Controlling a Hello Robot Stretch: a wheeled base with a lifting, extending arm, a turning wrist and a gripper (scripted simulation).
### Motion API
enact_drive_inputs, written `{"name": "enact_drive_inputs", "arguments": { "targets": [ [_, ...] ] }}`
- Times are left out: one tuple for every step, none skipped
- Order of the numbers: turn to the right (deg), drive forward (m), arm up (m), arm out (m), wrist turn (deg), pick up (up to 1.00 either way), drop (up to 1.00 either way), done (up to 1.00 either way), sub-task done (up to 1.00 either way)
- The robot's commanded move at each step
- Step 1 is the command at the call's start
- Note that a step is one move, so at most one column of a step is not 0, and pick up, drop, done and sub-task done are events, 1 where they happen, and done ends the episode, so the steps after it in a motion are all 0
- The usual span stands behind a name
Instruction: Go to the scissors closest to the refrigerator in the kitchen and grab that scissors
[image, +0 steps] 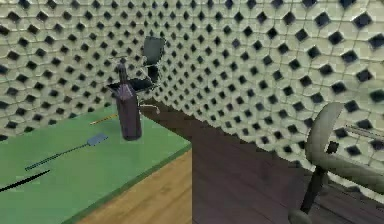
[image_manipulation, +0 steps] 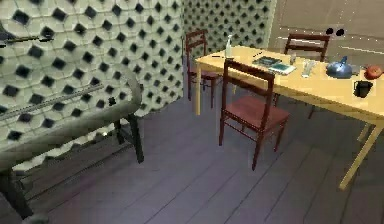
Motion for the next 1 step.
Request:
{"name": "enact_drive_inputs", "arguments": {
  "targets": [
    [0.0, 0.30, 0.00, 0.00, 0.0, 0.00, 0.00, 0.00, 0.00]
  ]
}}
